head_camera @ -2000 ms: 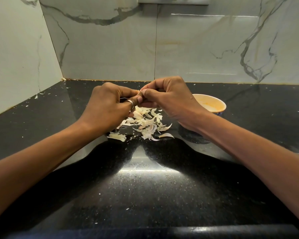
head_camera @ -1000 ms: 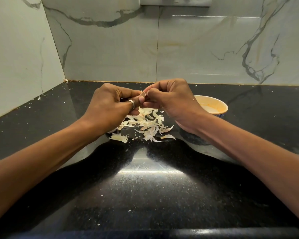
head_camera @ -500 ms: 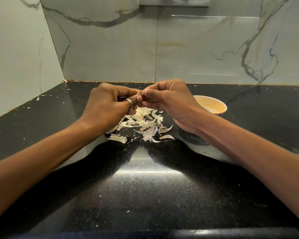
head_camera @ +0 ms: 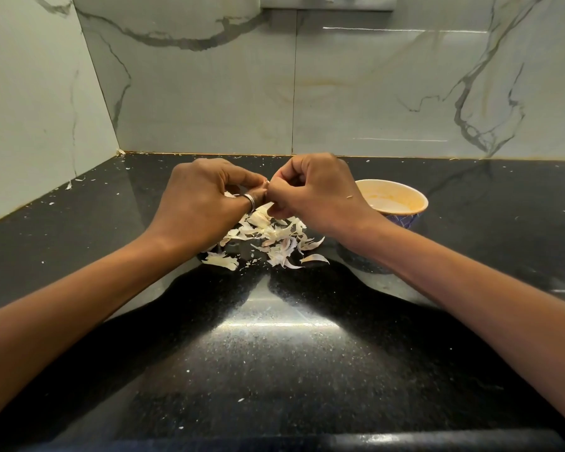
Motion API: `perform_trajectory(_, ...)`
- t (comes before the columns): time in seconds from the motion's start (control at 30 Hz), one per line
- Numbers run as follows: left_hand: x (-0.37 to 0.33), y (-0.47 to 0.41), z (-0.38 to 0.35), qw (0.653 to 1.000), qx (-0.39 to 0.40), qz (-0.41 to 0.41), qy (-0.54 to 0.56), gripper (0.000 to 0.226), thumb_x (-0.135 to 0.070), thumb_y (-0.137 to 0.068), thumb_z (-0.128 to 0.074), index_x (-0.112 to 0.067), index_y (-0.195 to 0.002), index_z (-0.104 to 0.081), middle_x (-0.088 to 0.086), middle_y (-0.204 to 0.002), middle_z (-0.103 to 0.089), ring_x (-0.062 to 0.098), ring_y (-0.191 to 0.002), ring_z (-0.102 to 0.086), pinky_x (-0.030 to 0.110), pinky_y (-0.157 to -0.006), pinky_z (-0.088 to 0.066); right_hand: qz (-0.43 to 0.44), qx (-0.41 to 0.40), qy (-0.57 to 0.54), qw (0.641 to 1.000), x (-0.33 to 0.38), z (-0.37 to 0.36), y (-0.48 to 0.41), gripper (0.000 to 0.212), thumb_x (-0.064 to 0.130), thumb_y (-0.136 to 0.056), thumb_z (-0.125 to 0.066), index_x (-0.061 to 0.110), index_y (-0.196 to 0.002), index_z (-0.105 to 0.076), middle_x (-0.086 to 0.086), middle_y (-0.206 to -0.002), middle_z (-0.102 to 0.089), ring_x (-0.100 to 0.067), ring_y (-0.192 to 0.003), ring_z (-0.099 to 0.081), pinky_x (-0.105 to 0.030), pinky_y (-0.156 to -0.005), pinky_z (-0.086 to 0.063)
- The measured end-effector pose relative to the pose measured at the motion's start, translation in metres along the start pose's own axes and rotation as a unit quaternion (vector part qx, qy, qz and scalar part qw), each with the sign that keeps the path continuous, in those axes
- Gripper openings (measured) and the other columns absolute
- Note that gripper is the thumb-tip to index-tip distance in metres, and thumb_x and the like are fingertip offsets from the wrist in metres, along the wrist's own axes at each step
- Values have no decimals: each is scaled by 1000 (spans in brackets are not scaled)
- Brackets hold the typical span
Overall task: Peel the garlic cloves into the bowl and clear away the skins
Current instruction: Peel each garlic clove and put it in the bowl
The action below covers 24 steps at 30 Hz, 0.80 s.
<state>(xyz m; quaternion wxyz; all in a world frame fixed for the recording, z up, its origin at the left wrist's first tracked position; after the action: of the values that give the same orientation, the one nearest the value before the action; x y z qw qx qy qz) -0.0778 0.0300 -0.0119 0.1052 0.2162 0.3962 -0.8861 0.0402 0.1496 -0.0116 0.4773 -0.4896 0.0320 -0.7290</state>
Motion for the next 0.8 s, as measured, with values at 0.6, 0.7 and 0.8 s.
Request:
perform_trajectory(0.6, 3, -3, 3, 985, 35, 92, 142, 18, -14, -81, -82, -18, -98, -79, -3, -88, -78, 9, -86, -75, 35, -88, -60, -51, 32, -100, 993, 0, -3, -2, 17, 13, -91, -72, 3, -78, -70, -11, -72, -76, -25, -66, -77, -55, -74, -64)
perform_trajectory(0.7, 3, -1, 2, 979, 45, 104, 171, 19, -15, -80, -82, -17, -98, -79, 0, -90, -78, 12, -88, -75, 37, -89, -60, -57, 33, -99, 993, -1, -4, -2, 17, 13, -90, -74, 5, -76, -70, -12, -71, -76, -25, -66, -77, -55, -74, -64)
perform_trajectory(0.8, -1, -1, 4, 969, 38, 108, 217, 29, -29, -70, -83, -17, -96, -78, 2, -90, -78, 17, -88, -76, 37, -87, -60, -74, 30, -101, 992, -3, -2, -3, 19, 16, -88, -79, 4, -76, -70, -13, -71, -74, -24, -65, -77, -55, -74, -64)
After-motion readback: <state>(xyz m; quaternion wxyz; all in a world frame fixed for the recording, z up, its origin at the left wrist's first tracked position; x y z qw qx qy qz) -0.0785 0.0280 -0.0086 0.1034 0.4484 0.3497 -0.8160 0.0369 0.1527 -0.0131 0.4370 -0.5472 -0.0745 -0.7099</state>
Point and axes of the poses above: each hand's wrist, its own y-axis away from the middle knuckle, its own z-axis out of the back of the hand, x = y × z, the point moved 3 cm from there along -y, towards the middle knuckle
